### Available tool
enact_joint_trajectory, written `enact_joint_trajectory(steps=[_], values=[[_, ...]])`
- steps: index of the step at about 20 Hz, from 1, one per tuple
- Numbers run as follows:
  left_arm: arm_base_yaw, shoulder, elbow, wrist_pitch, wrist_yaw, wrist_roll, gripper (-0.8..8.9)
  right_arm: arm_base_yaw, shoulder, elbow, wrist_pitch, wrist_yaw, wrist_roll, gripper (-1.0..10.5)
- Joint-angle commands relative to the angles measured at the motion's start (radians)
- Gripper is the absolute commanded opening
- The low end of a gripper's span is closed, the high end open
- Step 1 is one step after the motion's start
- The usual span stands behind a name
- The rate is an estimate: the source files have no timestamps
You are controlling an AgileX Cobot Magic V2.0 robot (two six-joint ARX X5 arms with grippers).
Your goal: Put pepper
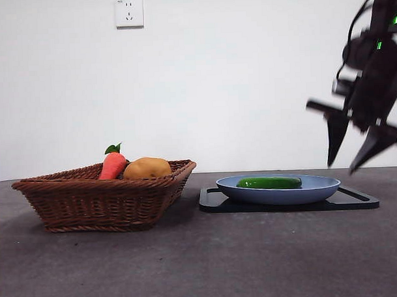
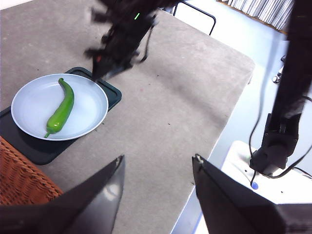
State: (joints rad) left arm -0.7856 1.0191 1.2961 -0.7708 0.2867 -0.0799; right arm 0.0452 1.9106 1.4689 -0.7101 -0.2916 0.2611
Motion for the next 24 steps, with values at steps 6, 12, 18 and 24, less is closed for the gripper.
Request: enact_joint_trajectory(steps=[6, 12, 18, 24], values=[[-0.005, 0.005, 0.016, 0.005, -0.101, 0.005, 2.45, 0.091, -0.379, 0.021, -0.427, -0.084, -0.257, 1.9], [-0.005, 0.005, 0.016, -0.003, -0.102, 0.005, 1.96, 0.26, -0.629, 0.021, -0.624, -0.084, -0.278, 0.4], [-0.005, 0.005, 0.016, -0.016, -0.103, 0.005, 0.06, 0.353, -0.763, 0.021, -0.659, -0.085, -0.282, 0.1], [-0.005, 0.005, 0.016, -0.015, -0.102, 0.005, 0.07, 0.337, -0.803, 0.021, -0.659, -0.095, -0.255, 0.1]])
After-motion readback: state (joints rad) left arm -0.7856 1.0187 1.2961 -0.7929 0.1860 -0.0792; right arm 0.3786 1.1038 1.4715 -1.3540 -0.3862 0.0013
